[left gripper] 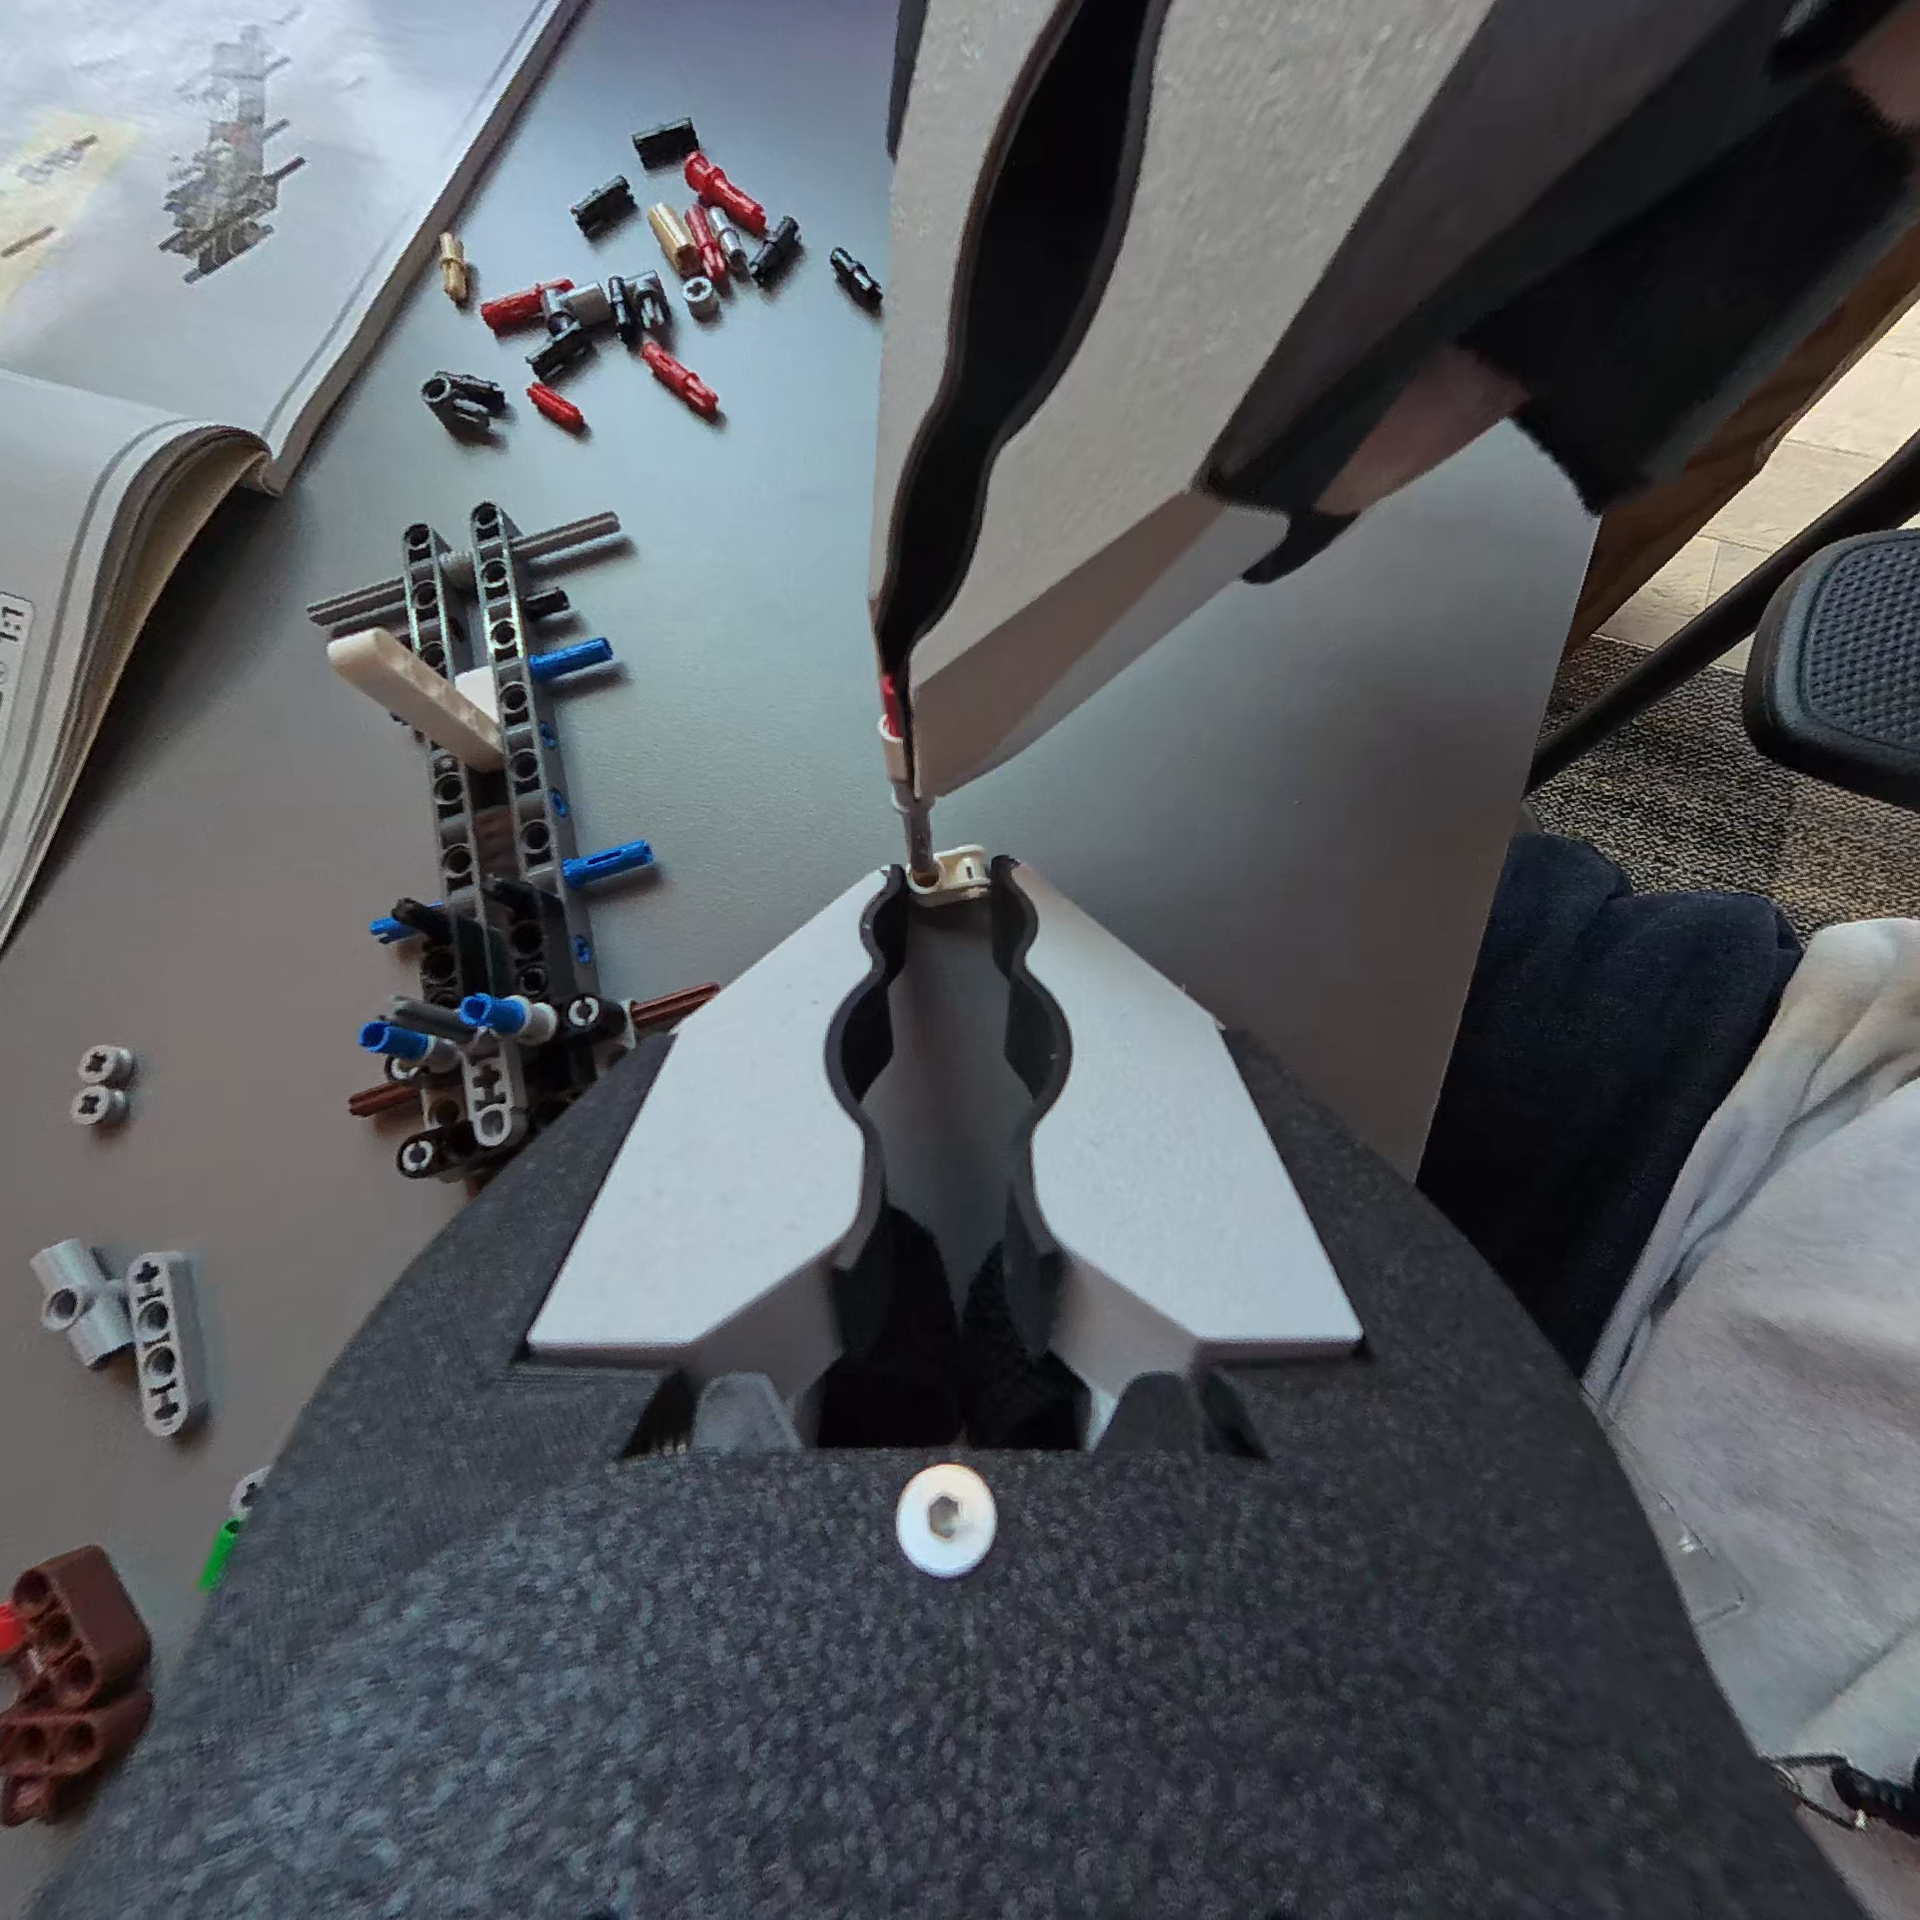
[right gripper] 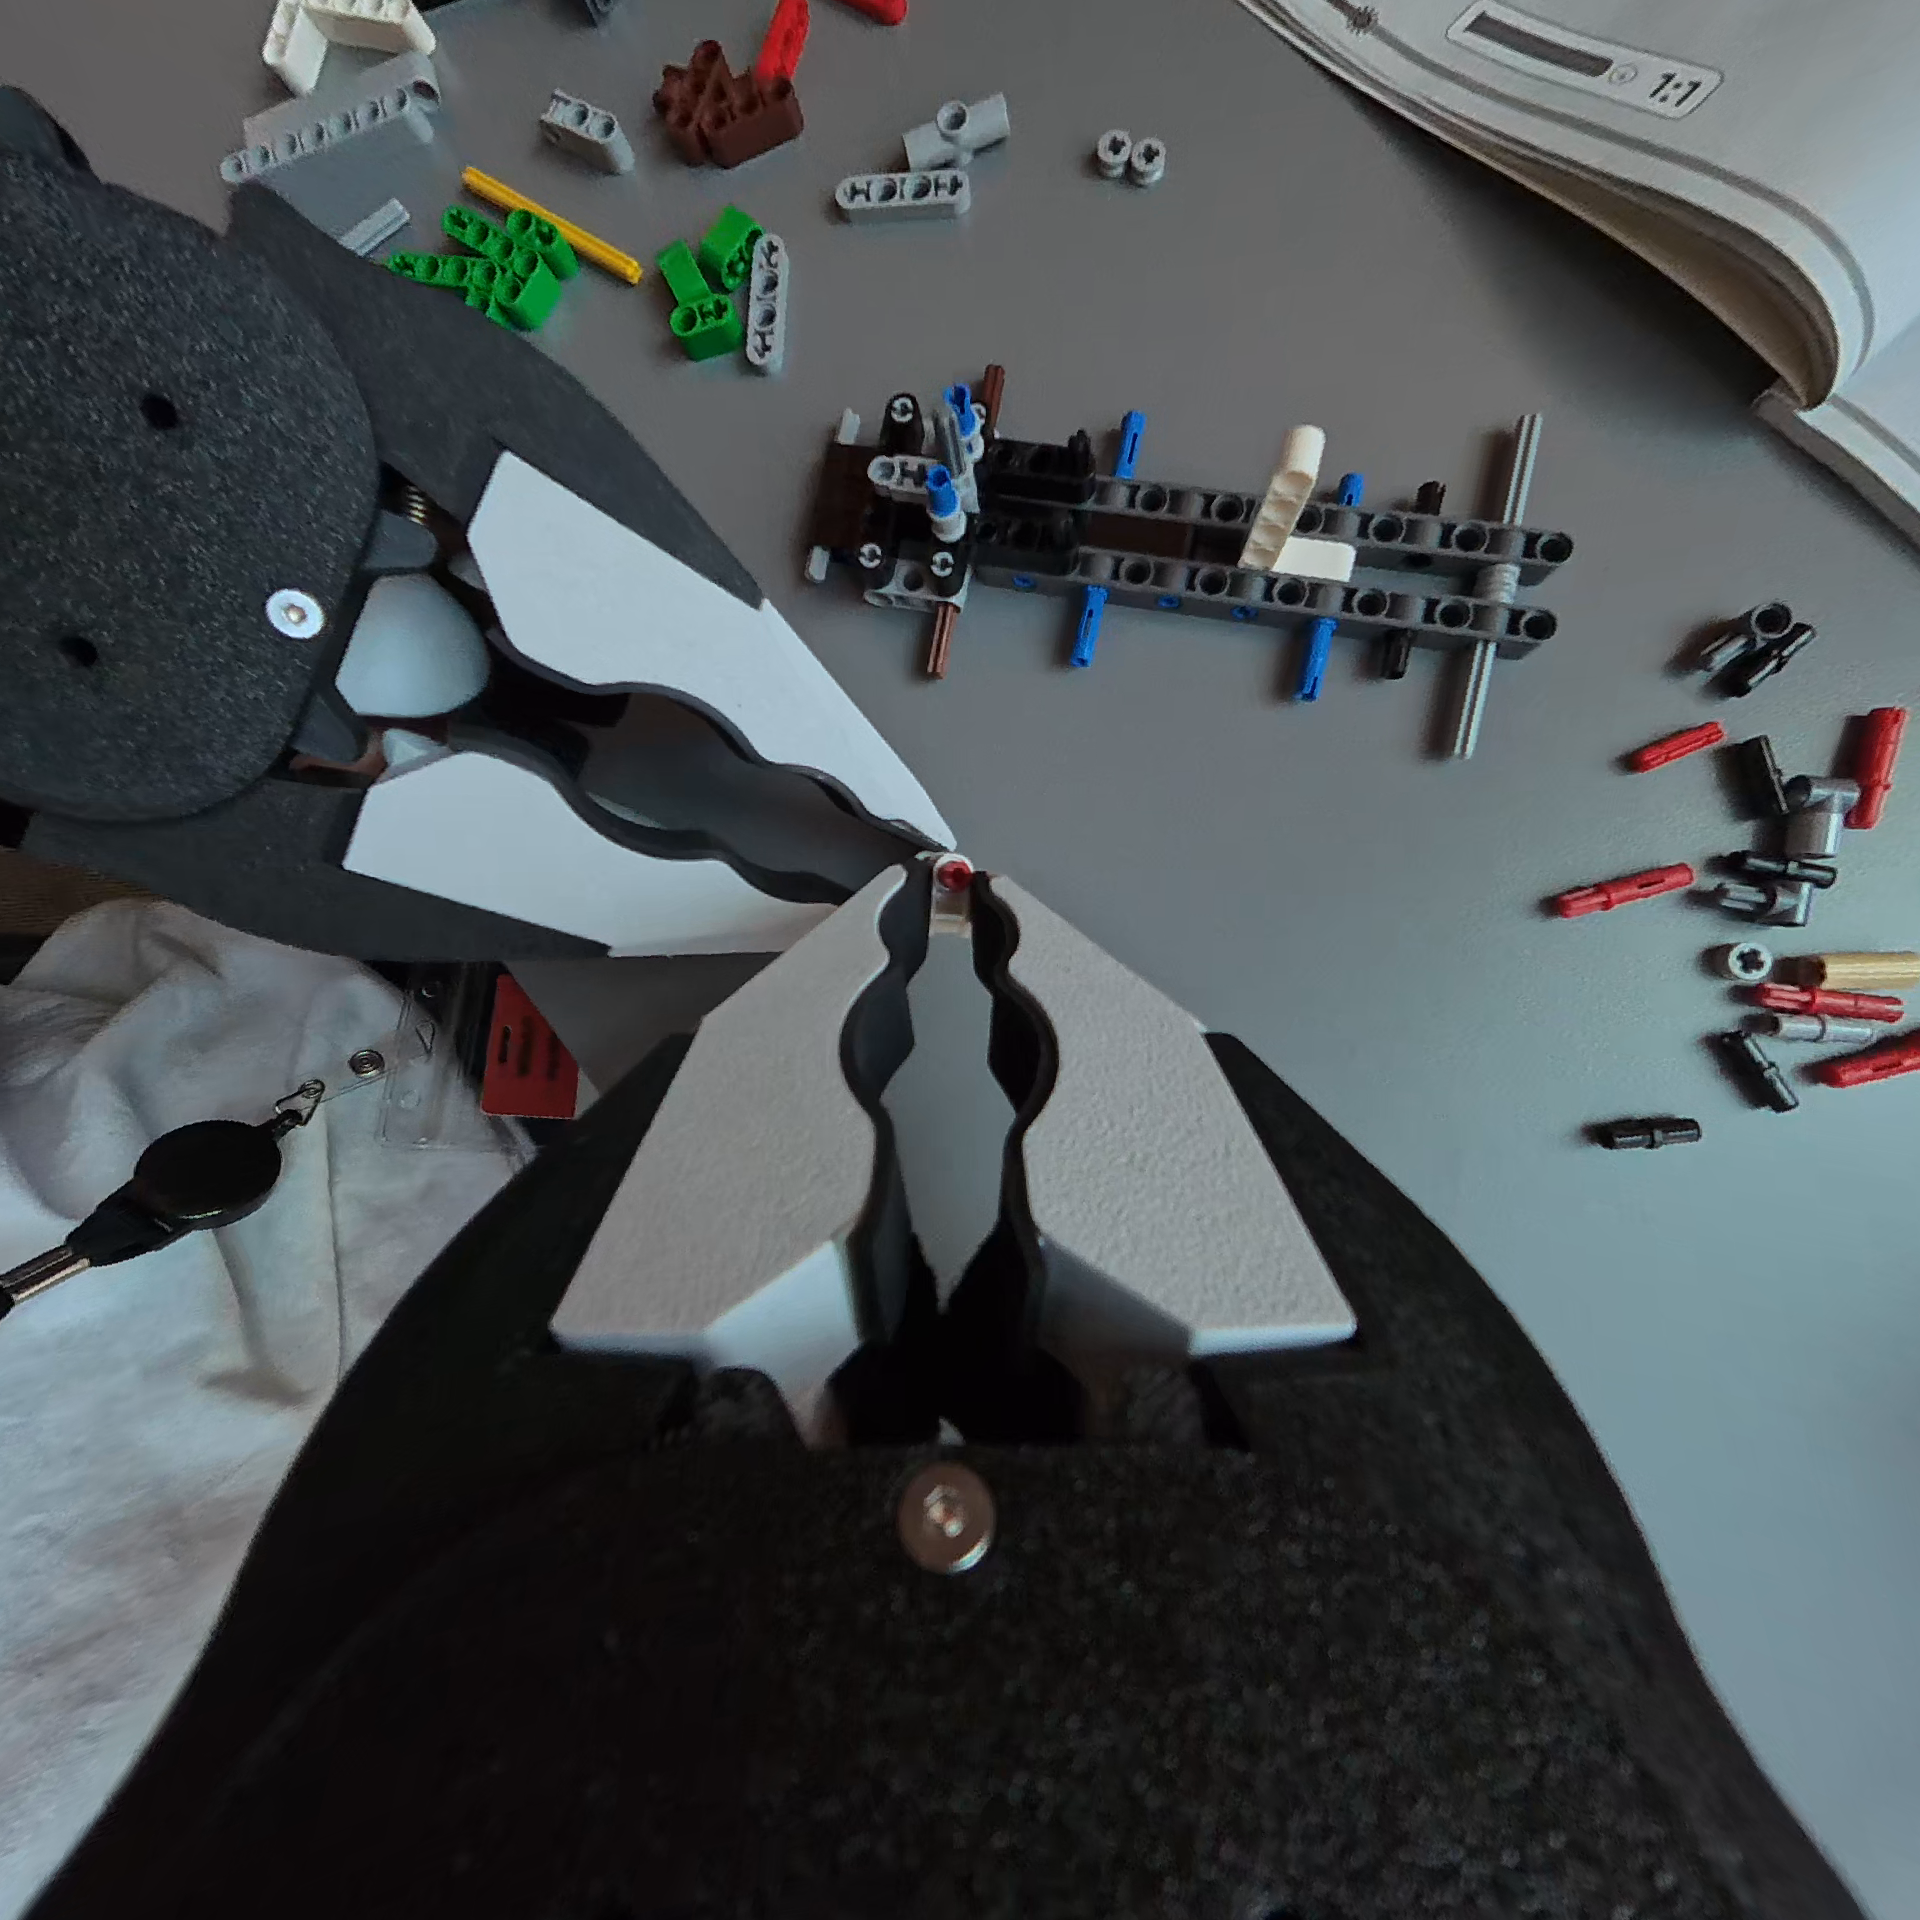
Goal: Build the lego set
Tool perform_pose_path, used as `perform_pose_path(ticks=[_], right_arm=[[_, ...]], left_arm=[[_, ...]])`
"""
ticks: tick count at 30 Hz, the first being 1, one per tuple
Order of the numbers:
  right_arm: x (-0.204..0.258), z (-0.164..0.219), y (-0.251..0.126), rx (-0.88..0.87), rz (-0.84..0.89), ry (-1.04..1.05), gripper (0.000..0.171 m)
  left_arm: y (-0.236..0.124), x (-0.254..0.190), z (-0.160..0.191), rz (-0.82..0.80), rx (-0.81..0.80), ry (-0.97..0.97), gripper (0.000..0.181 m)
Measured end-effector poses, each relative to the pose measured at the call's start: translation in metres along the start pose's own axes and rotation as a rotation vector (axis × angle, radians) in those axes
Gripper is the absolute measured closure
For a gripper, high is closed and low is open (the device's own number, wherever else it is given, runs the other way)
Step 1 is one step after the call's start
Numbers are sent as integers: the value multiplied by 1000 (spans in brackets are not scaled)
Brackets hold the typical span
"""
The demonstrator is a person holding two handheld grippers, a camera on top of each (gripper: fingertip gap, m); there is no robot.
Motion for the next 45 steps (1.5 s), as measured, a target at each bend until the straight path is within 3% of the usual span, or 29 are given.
perform_pose_path(ticks=[45], right_arm=[[26,-13,13,152,218,-23,167]], left_arm=[[0,-2,0,-41,-2,15,167]])
Point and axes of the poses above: each gripper's, where its closed fingertips meet, y out along the fingers, z out of its underside, x = y × z across the jaws, the point moved 10 cm from there along -y, back along the fingers, and after that the axes turned 15 degrees about -z, right-handed, at the moved point
